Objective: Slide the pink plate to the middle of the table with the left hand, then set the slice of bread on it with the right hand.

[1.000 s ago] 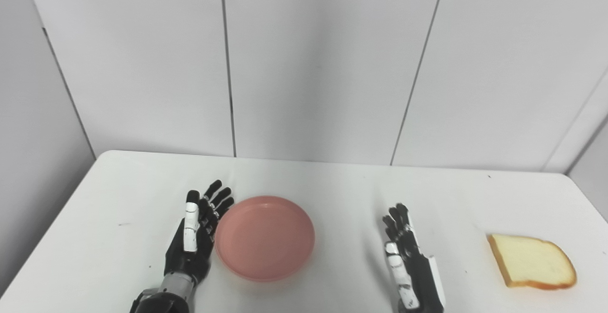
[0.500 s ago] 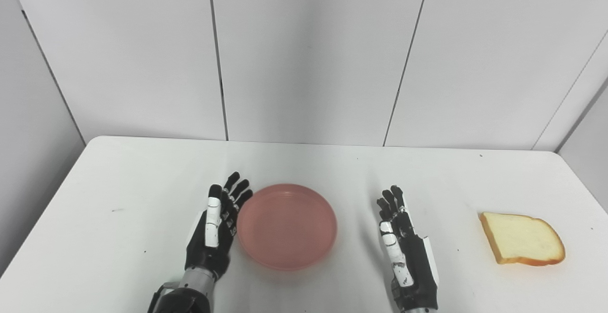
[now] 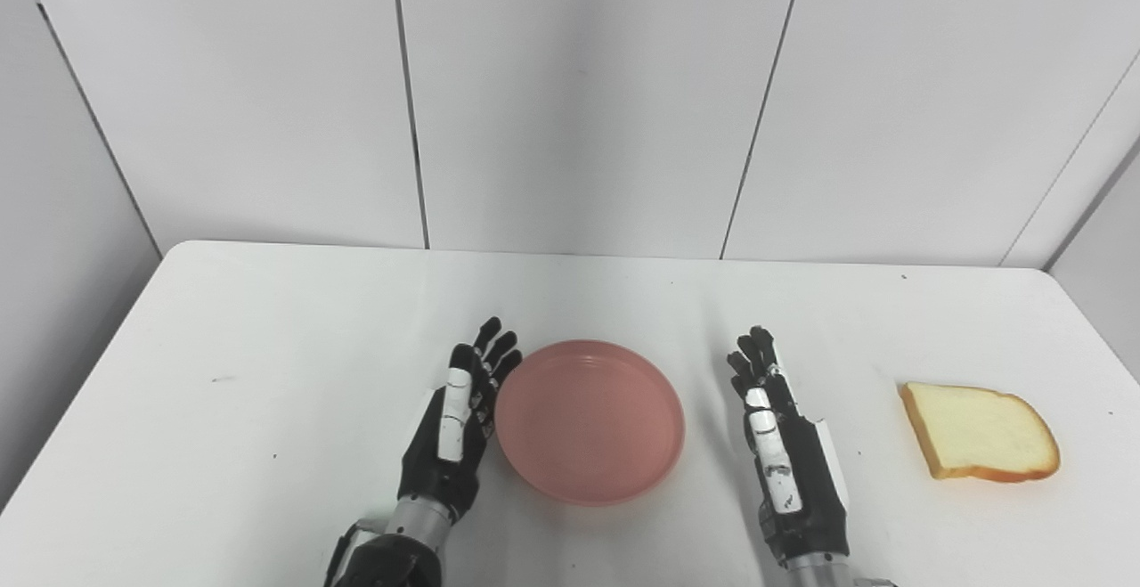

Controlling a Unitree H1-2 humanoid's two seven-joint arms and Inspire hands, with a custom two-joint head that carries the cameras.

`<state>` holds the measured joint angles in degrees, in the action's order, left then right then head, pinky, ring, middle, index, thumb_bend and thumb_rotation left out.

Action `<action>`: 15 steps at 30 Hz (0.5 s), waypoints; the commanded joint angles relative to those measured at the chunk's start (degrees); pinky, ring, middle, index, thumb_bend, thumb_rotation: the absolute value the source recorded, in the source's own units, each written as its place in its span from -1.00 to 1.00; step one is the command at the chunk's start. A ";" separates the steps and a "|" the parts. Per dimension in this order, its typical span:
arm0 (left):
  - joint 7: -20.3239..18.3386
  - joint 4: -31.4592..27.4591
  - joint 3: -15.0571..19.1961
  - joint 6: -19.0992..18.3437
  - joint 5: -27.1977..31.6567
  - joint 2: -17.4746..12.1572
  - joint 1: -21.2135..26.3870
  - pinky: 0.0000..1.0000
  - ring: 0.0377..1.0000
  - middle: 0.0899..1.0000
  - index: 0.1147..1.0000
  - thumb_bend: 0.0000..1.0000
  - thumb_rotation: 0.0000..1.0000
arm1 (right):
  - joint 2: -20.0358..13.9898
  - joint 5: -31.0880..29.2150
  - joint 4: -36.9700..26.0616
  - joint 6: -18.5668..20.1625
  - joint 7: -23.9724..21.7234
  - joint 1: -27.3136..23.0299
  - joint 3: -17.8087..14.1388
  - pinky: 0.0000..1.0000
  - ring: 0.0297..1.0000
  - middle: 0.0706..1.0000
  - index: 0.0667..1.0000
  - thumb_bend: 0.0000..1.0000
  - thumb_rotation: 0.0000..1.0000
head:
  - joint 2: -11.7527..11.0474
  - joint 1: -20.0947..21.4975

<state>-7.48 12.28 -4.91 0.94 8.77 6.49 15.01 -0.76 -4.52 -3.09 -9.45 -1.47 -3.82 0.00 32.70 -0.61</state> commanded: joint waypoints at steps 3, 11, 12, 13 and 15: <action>-0.46 1.98 -0.62 1.97 -0.39 1.17 0.11 1.00 0.92 0.95 0.91 0.74 1.00 | -0.94 -2.16 -1.83 -0.69 -1.41 -0.79 -0.52 1.00 0.93 0.96 0.96 0.23 0.67 | -0.05 -0.21; 0.40 4.81 -2.06 5.65 -2.55 2.85 0.23 1.00 0.96 0.99 0.94 0.74 1.00 | -1.79 -3.39 -2.57 -0.82 -1.06 -1.00 -1.43 1.00 0.92 0.95 0.95 0.24 0.67 | -0.39 0.33; 0.56 4.95 -2.19 5.99 -2.86 3.02 0.21 1.00 0.97 1.00 0.95 0.74 1.00 | -1.89 -3.07 -2.64 -1.03 -0.82 -1.06 -1.67 1.00 0.91 0.94 0.95 0.24 0.67 | -0.42 0.44; 0.80 5.20 -2.24 6.47 -3.19 3.29 0.21 1.00 0.99 1.00 0.97 0.72 1.00 | -2.11 -2.87 -2.76 -1.16 -0.72 -1.12 -1.94 1.00 0.90 0.93 0.95 0.23 0.68 | -0.45 0.78; 1.69 5.77 -2.33 7.77 -4.29 3.77 0.22 1.00 1.00 1.00 1.00 0.65 1.00 | -2.71 -2.86 -2.97 -1.50 -0.78 -1.37 -2.58 1.00 0.90 0.93 0.94 0.23 0.69 | -0.46 1.51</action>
<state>-6.65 17.19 -6.86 8.23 5.42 9.19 15.28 -2.62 -7.35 -3.72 -9.44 -2.04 -3.85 -1.89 32.17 0.26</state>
